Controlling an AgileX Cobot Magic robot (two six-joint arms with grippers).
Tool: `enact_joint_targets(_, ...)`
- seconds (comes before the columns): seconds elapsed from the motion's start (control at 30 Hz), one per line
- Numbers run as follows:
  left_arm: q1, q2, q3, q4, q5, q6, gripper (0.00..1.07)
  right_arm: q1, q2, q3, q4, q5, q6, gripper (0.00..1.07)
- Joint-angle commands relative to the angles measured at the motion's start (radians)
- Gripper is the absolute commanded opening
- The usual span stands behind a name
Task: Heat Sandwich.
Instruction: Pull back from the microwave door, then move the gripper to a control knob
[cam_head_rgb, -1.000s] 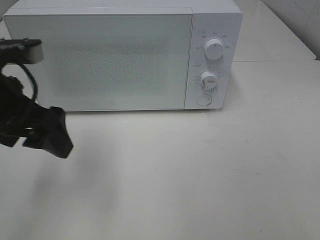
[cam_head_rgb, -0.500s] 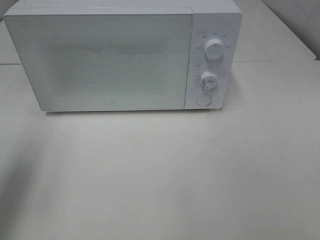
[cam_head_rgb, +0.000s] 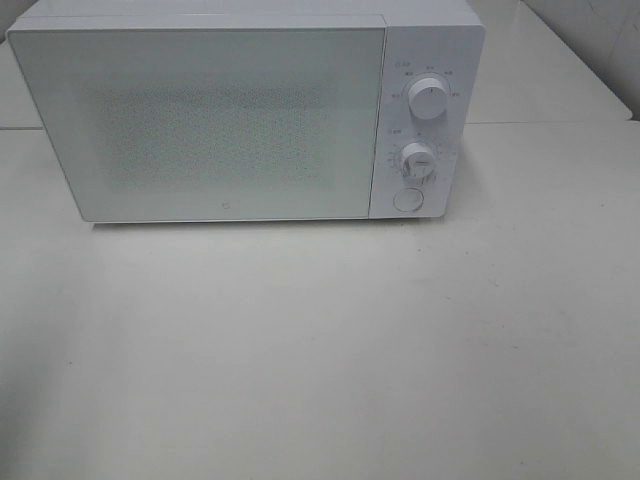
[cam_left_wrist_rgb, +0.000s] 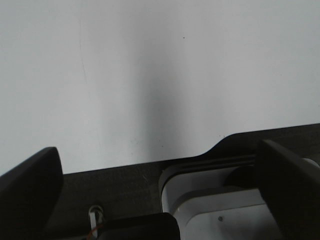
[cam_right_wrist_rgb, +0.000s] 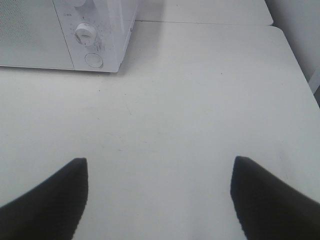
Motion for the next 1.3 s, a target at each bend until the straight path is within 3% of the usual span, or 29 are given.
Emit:
enact_joint_targets(0.03, 0.001, -0.125, 0.03, 0.0, -0.012, 0.027, 0.98, -0.007, -0.027, 0.003, 0.002, -0.012, -0.007, 0.76)
enact_joint_targets(0.4, 0.001, -0.512, 0.18, -0.008, -0.013, 0.024, 0.98, -0.007, -0.027, 0.003, 0.002, -0.012, -0.007, 0.76)
enact_joint_targets(0.67, 0.001, -0.797, 0.178, -0.008, -0.049, 0.017, 0.98, -0.007, -0.027, 0.003, 0.002, -0.012, -0.007, 0.76)
enact_joint_targets(0.87, 0.001, -0.797, 0.219, -0.014, -0.129, 0.02, 0.98, -0.007, -0.021, 0.003, 0.002, -0.012, -0.007, 0.76)
enact_joint_targets(1.3, 0.001, -0.796, 0.216, -0.008, -0.128, 0.017, 0.98, -0.007, -0.021, 0.003, 0.002, -0.012, -0.007, 0.76)
